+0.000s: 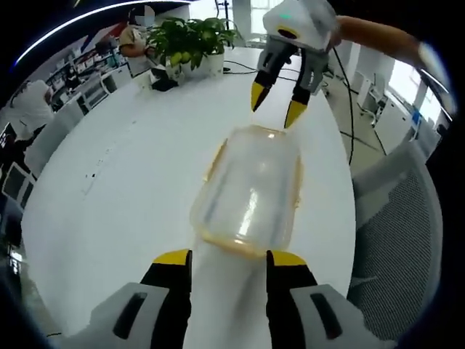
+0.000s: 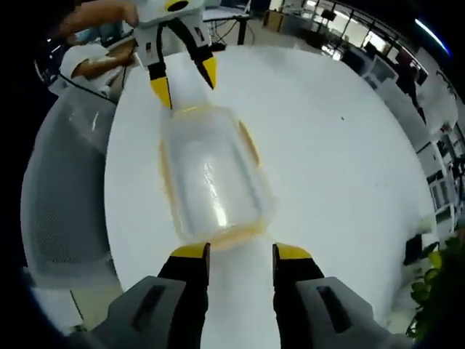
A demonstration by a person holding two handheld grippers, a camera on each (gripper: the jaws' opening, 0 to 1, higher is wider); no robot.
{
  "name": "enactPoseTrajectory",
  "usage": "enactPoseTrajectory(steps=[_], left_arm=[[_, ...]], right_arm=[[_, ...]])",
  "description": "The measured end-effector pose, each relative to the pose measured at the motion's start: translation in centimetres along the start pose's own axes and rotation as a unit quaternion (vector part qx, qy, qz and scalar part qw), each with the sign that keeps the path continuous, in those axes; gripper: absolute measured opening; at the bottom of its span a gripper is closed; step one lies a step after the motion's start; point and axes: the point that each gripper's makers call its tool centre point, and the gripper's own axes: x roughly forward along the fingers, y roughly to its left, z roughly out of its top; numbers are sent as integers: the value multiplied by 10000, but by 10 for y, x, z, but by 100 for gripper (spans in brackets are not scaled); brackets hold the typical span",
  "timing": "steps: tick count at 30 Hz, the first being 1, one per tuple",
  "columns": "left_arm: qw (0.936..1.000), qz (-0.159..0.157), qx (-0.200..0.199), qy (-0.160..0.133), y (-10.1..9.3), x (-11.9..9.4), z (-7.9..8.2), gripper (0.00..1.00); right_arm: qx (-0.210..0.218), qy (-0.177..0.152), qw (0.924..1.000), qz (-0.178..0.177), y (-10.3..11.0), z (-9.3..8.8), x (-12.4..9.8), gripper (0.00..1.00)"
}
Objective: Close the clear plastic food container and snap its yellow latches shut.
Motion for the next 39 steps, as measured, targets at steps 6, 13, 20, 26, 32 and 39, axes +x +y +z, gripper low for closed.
enactPoseTrajectory(steps=[6,13,20,26,32,39], left_arm=[[9981,177,-572,-163,1,0,1,34],[9933,303,-1086,-266,0,2,-1,33],[9874,381,-1505,-290,0,6,-6,33],[9827,316,-1799,-319,-6,9,-9,33],[9764,198,-2107,-433,-12,13,-7,33],[9713,63,-2333,-466,-18,16,-4,31]], right_arm=[[463,-225,9987,-35,4,6,0,29],[959,-277,9950,-103,6,3,5,29],[1852,-466,9815,-125,8,2,10,27],[2333,-630,9703,-101,13,5,15,25],[2631,-758,9618,-49,14,6,18,26],[2784,-817,9570,-30,15,8,19,29]])
